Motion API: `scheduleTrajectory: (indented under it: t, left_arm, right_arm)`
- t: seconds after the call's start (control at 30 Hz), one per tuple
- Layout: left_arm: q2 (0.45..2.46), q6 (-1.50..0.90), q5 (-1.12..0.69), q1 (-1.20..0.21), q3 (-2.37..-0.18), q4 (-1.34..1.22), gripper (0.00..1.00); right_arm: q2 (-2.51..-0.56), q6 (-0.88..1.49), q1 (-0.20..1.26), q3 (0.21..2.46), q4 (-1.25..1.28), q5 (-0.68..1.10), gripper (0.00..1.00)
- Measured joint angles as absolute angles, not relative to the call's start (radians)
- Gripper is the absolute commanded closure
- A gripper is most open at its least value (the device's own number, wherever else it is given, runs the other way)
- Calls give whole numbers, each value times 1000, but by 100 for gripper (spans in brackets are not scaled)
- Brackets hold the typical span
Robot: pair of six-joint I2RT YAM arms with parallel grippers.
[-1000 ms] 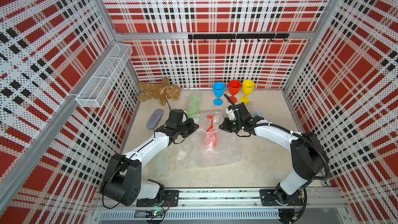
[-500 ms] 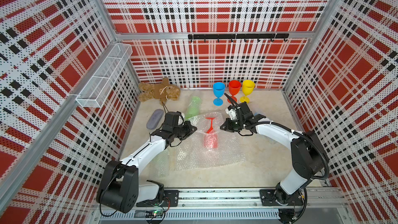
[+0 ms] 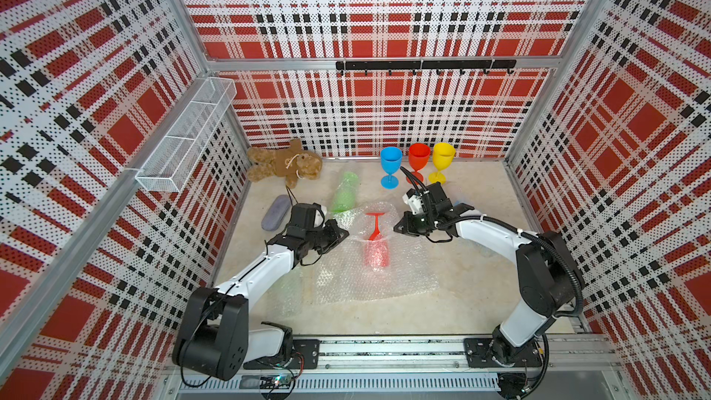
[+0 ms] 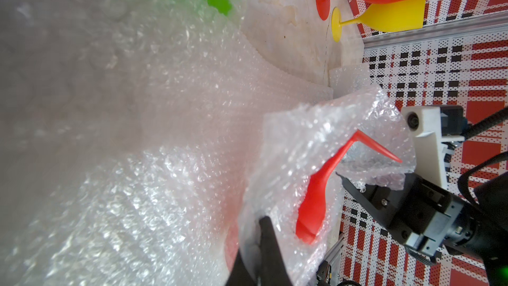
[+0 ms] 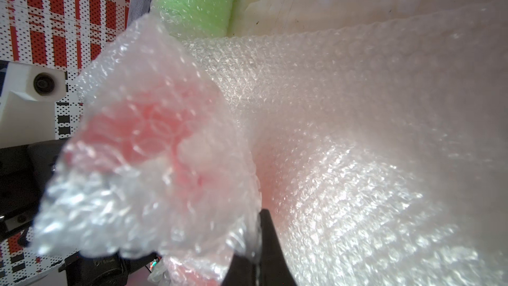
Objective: Unpack wine glasses from bubble wrap
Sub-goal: Unwrap the bubble wrap.
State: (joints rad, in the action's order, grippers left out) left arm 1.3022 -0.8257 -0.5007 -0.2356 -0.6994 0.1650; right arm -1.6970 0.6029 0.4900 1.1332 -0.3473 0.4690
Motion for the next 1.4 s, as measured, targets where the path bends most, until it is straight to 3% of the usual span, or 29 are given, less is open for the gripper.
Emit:
scheduleTrajectory:
  t: [0.9, 0.93, 1.07, 1.17, 1.27, 1.33, 1.4]
  left_arm:
    - [1327, -777, -462, -190, -635, 128, 100]
    - [1331, -775, -459, -192, -637, 131, 100]
    - [1342, -759, -394, -216, -666, 162, 100]
    - [1351, -752, -325, -240, -700, 197, 96]
    - [1359, -748, -284, -284, -728, 214, 87]
    - [1361, -743, -274, -301, -731, 215, 74]
    - [1367, -737, -265, -305, -731, 223, 67]
  right_arm:
    - [-1795, 539, 431, 1100, -292, 478, 100]
    - [-1795, 539, 431, 1100, -291, 480, 99]
    - [-1789, 538, 421, 1100, -302, 447, 65]
    - [-1757, 546, 380, 1096, -321, 382, 53]
    - [-1677, 541, 356, 1090, -343, 319, 45]
    - [-1608, 535, 358, 1090, -352, 287, 44]
    - [-1543, 521, 366, 1090, -352, 264, 45]
